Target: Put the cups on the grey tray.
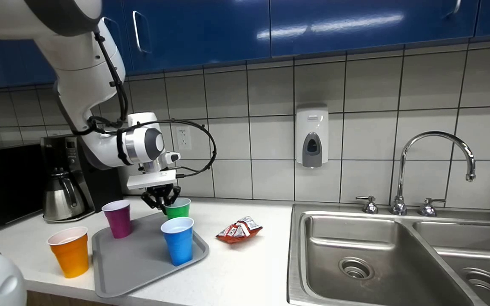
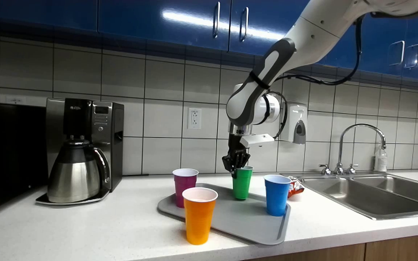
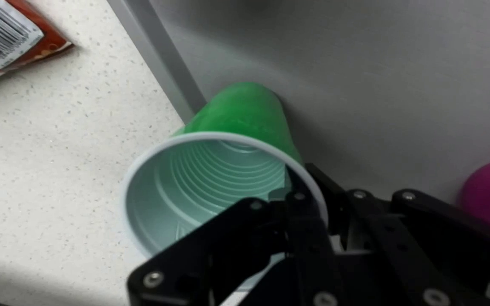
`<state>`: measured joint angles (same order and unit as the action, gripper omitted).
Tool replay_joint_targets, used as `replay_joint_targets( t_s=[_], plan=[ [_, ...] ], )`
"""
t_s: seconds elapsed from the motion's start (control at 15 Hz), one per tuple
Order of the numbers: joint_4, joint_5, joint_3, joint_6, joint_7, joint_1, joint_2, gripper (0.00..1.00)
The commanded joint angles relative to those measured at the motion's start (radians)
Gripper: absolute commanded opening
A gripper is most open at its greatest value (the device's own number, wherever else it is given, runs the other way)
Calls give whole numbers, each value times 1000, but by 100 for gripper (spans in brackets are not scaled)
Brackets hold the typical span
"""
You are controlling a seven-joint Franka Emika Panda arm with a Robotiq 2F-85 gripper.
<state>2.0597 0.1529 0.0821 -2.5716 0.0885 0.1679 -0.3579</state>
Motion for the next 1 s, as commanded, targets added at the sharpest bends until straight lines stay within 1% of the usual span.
replay_joint_targets(
  t_s=[0.0,0.4,0.47,0.6,0.93],
  plan=[
    [27,24,6,-21,9,-4,18,1],
    [31,25,10,-24,27,-6,17,1],
    [58,23,19,-52,26,0,31,1],
    [67,20,25,-57,31,0,34,1],
    [72,25,29,-41,20,8,35,1]
  ],
)
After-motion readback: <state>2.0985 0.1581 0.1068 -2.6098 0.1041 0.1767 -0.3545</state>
